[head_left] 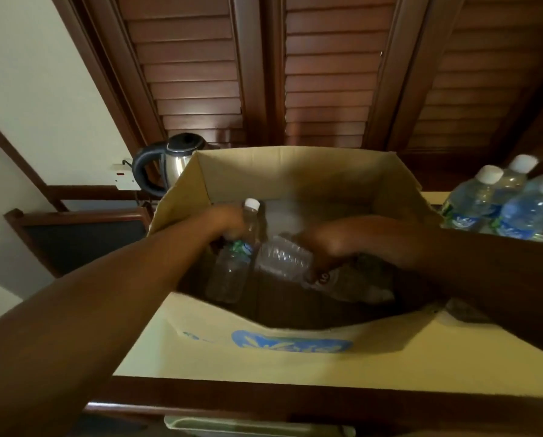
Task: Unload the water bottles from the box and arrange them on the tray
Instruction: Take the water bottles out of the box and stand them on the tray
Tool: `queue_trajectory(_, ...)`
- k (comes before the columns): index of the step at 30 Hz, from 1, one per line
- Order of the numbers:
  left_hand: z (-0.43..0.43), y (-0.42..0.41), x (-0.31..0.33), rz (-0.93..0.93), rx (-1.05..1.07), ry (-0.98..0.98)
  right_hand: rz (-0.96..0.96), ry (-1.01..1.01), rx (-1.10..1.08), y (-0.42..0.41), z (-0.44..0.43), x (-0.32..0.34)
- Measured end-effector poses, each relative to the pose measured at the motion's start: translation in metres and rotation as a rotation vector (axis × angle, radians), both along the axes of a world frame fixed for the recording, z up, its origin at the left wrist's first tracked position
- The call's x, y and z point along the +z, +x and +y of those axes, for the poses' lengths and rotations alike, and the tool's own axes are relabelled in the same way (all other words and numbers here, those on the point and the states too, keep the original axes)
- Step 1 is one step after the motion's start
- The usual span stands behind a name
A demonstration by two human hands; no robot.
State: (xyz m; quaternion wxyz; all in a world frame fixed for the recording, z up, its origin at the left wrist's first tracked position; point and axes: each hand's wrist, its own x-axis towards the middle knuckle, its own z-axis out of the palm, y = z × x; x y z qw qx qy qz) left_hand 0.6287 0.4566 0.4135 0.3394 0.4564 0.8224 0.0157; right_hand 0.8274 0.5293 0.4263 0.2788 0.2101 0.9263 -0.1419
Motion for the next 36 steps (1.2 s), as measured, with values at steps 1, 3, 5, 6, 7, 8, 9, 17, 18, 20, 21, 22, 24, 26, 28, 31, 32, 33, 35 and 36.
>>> queue_trajectory(1,0.000,-0.001,0.007,-0.019,0.029,0.121,0.102,-0.022,-0.034,0.010,0.005,0.012)
queue_trajectory(3,0.000,-0.004,0.027,-0.022,0.086,0.346,0.320,-0.052,-0.141,0.030,0.012,0.040)
queue_trajectory(5,0.000,-0.003,0.048,0.021,0.105,0.533,0.526,-0.135,-0.309,0.049,0.020,0.061)
queue_trajectory(6,0.000,0.000,0.058,0.040,0.108,0.603,0.611,-0.161,-0.372,0.059,0.026,0.067)
queue_trajectory(7,-0.002,0.005,0.069,0.039,0.111,0.682,0.712,-0.176,-0.424,0.068,0.029,0.075)
queue_trajectory(8,-0.001,0.012,0.080,0.039,0.128,0.746,0.790,-0.193,-0.468,0.078,0.030,0.083)
queue_trajectory(9,-0.001,0.021,0.091,0.030,0.135,0.827,0.864,-0.219,-0.513,0.088,0.029,0.094)
queue_trajectory(17,0.005,0.158,0.188,-0.241,0.140,1.313,1.200,-0.201,-0.759,0.194,0.030,0.156)
queue_trajectory(18,0.007,0.179,0.195,-0.268,0.129,1.341,1.211,-0.218,-0.789,0.212,0.031,0.158)
queue_trajectory(20,0.014,0.220,0.197,-0.334,0.095,1.363,1.217,-0.263,-0.870,0.248,0.036,0.154)
queue_trajectory(21,0.019,0.240,0.193,-0.359,0.081,1.353,1.211,-0.286,-0.920,0.267,0.039,0.149)
queue_trajectory(22,0.025,0.260,0.186,-0.365,0.073,1.334,1.194,-0.314,-0.985,0.286,0.045,0.141)
queue_trajectory(24,0.040,0.299,0.164,-0.376,0.068,1.288,1.172,-0.400,-1.161,0.322,0.054,0.122)
queue_trajectory(26,0.055,0.334,0.135,-0.361,0.066,1.232,1.202,-0.569,-1.316,0.358,0.066,0.097)
queue_trajectory(28,0.068,0.364,0.100,-0.333,0.080,1.182,1.213,-0.729,-1.390,0.390,0.078,0.068)
queue_trajectory(31,0.083,0.398,0.047,-0.296,0.157,1.106,1.144,-0.861,-1.441,0.426,0.092,0.028)
queue_trajectory(32,0.086,0.401,0.030,-0.281,0.177,1.075,1.114,-0.893,-1.468,0.429,0.094,0.017)
queue_trajectory(33,0.089,0.407,0.013,-0.264,0.196,1.038,1.082,-0.930,-1.500,0.433,0.095,0.007)
queue_trajectory(35,0.093,0.417,-0.012,-0.233,0.249,0.969,1.034,-0.964,-1.536,0.440,0.100,-0.008)
queue_trajectory(36,0.095,0.421,-0.021,-0.225,0.271,0.957,1.017,-0.955,-1.546,0.442,0.103,-0.014)
